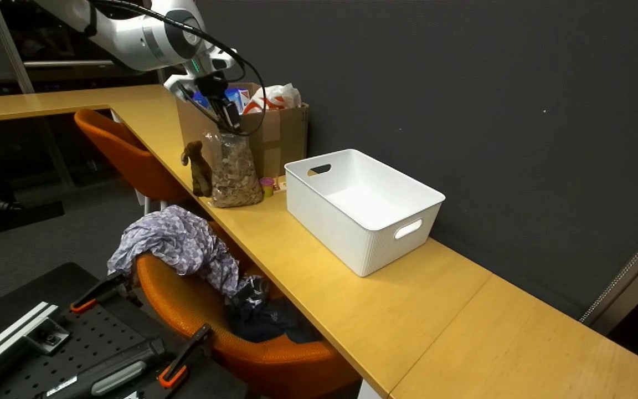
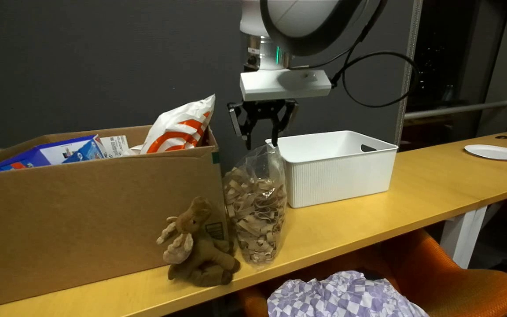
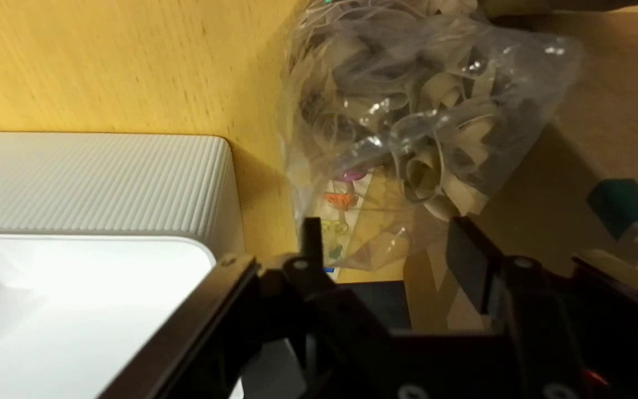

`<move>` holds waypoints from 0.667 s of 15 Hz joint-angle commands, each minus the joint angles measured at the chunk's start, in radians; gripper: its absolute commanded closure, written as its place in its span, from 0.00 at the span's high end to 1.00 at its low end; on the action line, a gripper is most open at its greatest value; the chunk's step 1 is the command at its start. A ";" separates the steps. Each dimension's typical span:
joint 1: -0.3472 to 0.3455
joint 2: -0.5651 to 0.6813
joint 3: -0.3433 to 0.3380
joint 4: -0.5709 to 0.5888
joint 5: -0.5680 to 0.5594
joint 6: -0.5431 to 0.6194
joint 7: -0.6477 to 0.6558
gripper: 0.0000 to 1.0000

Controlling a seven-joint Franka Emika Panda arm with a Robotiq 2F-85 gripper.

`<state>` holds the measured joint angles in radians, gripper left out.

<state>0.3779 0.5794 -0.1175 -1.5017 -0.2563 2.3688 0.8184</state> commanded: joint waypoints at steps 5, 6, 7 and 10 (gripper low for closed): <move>0.004 -0.259 -0.020 -0.257 -0.128 -0.034 0.195 1.00; -0.005 -0.305 -0.016 -0.313 -0.147 -0.032 0.228 1.00; -0.016 -0.342 -0.010 -0.363 -0.166 -0.029 0.256 1.00; -0.074 -0.422 0.012 -0.486 -0.188 -0.015 0.300 1.00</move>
<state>0.3574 0.2689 -0.1332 -1.8382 -0.4085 2.3419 1.0671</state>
